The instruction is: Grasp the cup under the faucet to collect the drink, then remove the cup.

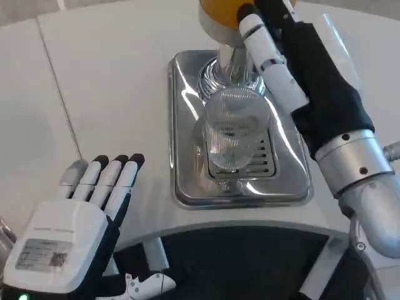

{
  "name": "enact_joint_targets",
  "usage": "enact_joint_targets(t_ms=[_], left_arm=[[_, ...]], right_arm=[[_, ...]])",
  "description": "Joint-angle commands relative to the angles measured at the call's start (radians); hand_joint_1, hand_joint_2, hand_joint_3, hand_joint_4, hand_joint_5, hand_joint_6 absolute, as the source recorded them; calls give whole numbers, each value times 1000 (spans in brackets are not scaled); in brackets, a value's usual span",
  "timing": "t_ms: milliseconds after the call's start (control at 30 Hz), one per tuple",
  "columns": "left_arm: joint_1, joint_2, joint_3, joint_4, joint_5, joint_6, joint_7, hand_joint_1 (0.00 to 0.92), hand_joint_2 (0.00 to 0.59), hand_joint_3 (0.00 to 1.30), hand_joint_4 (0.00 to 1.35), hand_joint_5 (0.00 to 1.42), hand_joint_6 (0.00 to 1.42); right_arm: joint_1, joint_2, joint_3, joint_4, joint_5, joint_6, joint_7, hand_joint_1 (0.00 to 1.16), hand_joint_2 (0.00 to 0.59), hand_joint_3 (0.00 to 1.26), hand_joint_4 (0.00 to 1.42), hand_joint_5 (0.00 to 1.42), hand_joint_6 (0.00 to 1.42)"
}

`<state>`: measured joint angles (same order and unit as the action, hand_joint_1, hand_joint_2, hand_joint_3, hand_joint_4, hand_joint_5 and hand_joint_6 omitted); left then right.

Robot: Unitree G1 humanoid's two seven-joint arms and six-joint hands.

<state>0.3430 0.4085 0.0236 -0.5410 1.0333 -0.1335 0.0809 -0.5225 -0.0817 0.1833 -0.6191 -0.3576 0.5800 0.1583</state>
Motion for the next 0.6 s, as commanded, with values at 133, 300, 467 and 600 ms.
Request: enact_joint_targets(t_ms=[133,300,467,600], left_arm=[[7,0,-3,-1,-3,-8,14,0,79,0,0,0,0],[0,-2,-14,0,2,-8,11,0,75,0,0,0,0],[-15,-10,-23,-1,4,-1,7,0,75,0,0,0,0],[-25,-16,-31,5,5,2,7,0,75,0,0,0,0]], right_arm=[[-25,-116,50,-81,-72,138,106,0,565,29,0,0,0],[-31,-193,95,-114,-153,149,158,0,566,63,0,0,0],[-41,-231,144,-104,-238,153,198,0,568,69,0,0,0],[-55,-257,169,-78,-286,141,239,0,570,72,0,0,0]])
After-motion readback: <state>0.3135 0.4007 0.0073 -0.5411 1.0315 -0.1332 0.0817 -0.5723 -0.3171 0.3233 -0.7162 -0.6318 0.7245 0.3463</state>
